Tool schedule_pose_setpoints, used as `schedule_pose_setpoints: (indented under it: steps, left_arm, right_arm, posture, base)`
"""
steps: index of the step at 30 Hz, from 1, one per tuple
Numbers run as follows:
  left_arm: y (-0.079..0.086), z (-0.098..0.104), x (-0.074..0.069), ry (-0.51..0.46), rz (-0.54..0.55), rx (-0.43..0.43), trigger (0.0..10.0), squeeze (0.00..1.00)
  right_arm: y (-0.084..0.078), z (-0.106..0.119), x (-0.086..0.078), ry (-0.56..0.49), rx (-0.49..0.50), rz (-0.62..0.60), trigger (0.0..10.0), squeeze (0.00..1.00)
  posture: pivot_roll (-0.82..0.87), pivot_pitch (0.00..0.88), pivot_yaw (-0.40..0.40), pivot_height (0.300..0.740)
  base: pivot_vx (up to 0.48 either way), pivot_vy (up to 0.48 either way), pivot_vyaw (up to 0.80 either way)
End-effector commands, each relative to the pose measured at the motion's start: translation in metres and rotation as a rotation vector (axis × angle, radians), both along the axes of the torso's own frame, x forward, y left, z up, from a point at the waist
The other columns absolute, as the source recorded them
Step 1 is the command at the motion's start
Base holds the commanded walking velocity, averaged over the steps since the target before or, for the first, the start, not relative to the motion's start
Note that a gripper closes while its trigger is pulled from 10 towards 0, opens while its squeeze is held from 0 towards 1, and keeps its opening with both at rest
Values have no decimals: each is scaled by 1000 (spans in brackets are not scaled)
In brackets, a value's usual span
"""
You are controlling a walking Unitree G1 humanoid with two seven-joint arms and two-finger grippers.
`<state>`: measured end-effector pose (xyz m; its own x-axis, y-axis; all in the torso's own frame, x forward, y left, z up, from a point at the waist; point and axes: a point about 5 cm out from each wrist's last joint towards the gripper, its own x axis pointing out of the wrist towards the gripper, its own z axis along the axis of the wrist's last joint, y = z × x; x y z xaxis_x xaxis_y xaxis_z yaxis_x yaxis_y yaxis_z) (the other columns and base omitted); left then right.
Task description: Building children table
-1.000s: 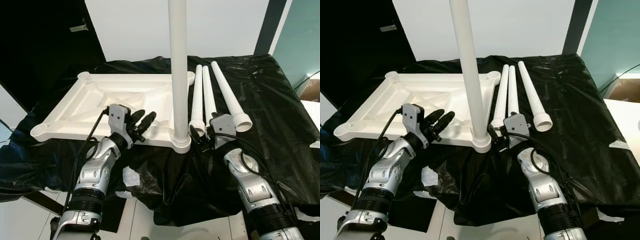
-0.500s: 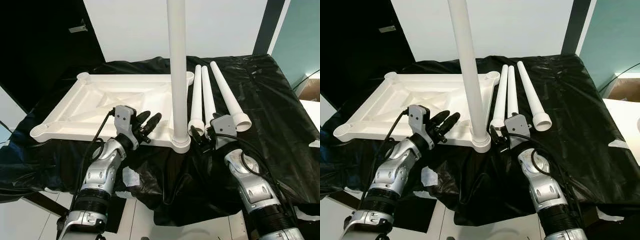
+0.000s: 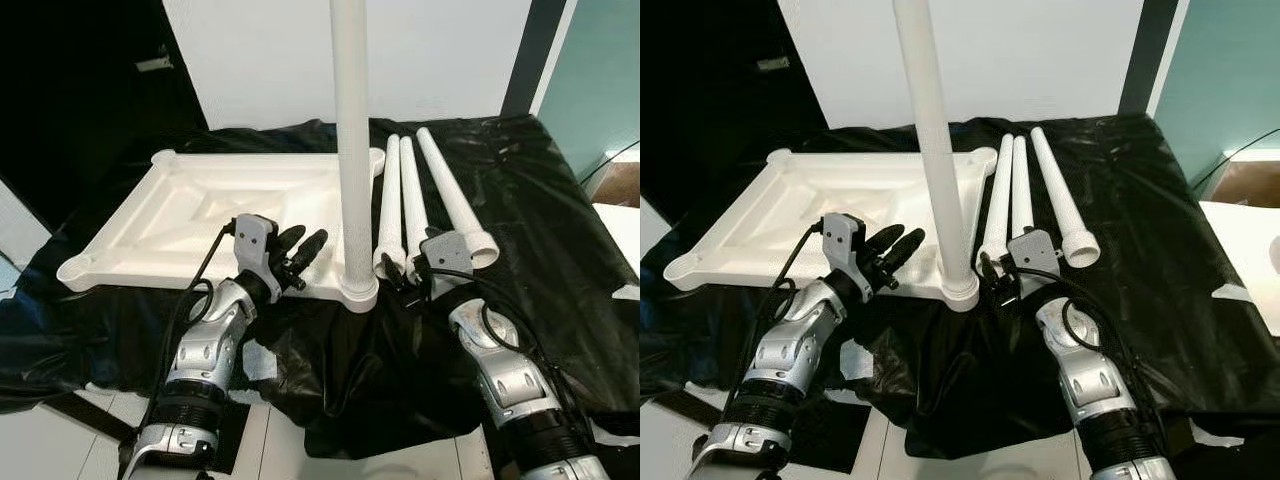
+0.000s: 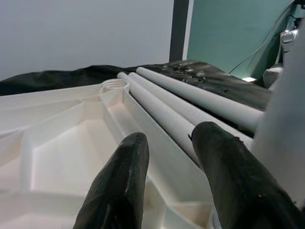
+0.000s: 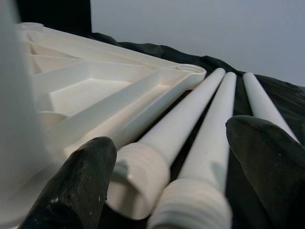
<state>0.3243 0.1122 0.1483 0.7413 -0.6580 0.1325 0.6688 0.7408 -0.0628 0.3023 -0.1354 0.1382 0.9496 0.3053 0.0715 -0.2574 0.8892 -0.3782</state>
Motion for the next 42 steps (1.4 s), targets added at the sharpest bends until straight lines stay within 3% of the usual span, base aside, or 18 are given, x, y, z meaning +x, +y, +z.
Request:
schedule_pose_setpoints:
  steps: [1, 8, 19, 34, 42]
  left_arm:
    - [4, -3, 0, 7, 59, 22, 10000, 0]
    - [4, -8, -5, 12, 74, 15, 10000, 0]
    - [2, -9, -6, 12, 72, 20, 10000, 0]
    - [0, -9, -5, 12, 76, 31, 10000, 0]
    - [0, -8, -7, 11, 76, 8, 10000, 0]
  right_arm:
    - [2, -1, 1, 7, 3, 5, 10000, 0]
    - [2, -9, -8, 29, 4, 11, 10000, 0]
    - [0, -6, -4, 20, 4, 1, 10000, 0]
    - [0, -6, -3, 19, 0, -2, 10000, 0]
    - [0, -6, -3, 21, -4, 6, 10000, 0]
  posture:
    - [15, 0, 94, 740]
    - [16, 0, 96, 740]
    - [14, 0, 98, 740]
    - [13, 0, 102, 740]
    - [20, 0, 96, 740]
  base:
    - [0, 0, 0]
    - [0, 0, 0]
    - [0, 0, 0]
    - [309, 0, 0]
    - [0, 0, 0]
